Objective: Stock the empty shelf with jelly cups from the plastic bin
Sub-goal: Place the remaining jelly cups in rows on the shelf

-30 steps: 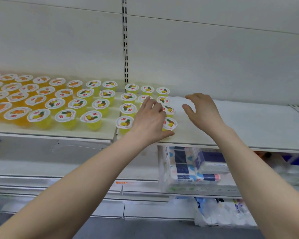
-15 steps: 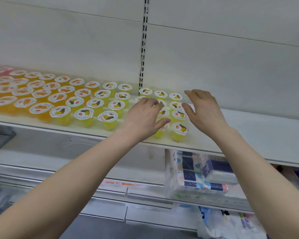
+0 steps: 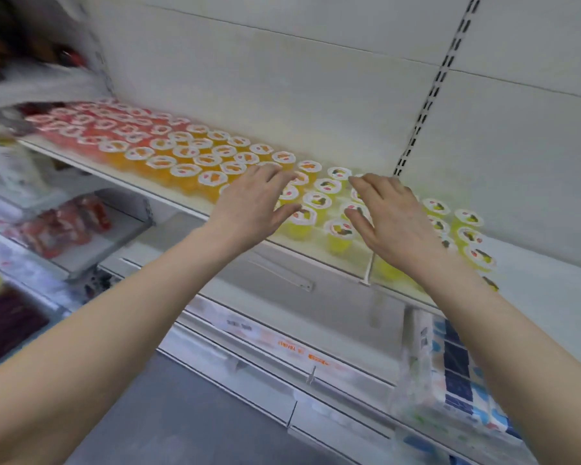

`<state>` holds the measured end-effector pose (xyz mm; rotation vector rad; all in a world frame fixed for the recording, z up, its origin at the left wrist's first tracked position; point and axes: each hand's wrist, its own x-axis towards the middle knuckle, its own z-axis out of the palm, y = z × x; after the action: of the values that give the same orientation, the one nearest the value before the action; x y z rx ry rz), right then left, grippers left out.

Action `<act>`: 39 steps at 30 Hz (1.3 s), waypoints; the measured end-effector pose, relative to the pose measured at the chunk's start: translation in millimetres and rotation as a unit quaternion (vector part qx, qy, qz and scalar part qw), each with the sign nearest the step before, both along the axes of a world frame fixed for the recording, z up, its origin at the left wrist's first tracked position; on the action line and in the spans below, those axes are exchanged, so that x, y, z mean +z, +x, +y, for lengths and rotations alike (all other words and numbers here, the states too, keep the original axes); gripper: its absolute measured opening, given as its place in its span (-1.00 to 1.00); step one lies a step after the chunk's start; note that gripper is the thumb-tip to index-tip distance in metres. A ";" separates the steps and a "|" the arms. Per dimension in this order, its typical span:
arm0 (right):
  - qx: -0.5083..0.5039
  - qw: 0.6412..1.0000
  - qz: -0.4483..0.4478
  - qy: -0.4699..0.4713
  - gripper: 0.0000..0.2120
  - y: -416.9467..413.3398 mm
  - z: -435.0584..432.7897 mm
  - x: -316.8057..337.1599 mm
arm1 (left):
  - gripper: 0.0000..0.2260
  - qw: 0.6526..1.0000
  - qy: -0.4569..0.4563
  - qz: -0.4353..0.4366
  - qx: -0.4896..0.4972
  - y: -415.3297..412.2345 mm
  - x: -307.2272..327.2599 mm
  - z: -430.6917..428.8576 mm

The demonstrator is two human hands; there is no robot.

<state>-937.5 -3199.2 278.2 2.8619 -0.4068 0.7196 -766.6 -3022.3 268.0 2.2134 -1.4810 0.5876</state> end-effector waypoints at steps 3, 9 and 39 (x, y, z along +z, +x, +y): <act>0.032 0.999 0.012 0.002 -0.48 43.7 35.2 -1.3 | -0.53 1.000 -0.003 -0.005 0.024 34.9 -3.6 46.0; 0.099 0.995 0.026 0.019 -0.45 139.2 118.2 -14.2 | -0.51 0.998 0.004 -0.002 0.064 108.9 -17.8 146.2; 0.480 0.854 0.183 0.080 -0.49 602.3 508.9 -166.1 | -0.56 0.874 0.086 0.152 0.454 381.8 -163.7 564.4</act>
<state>-335.2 -2690.3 112.1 3.1316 1.1355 0.1959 -384.8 -2457.9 104.3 2.9176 -0.2703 0.3299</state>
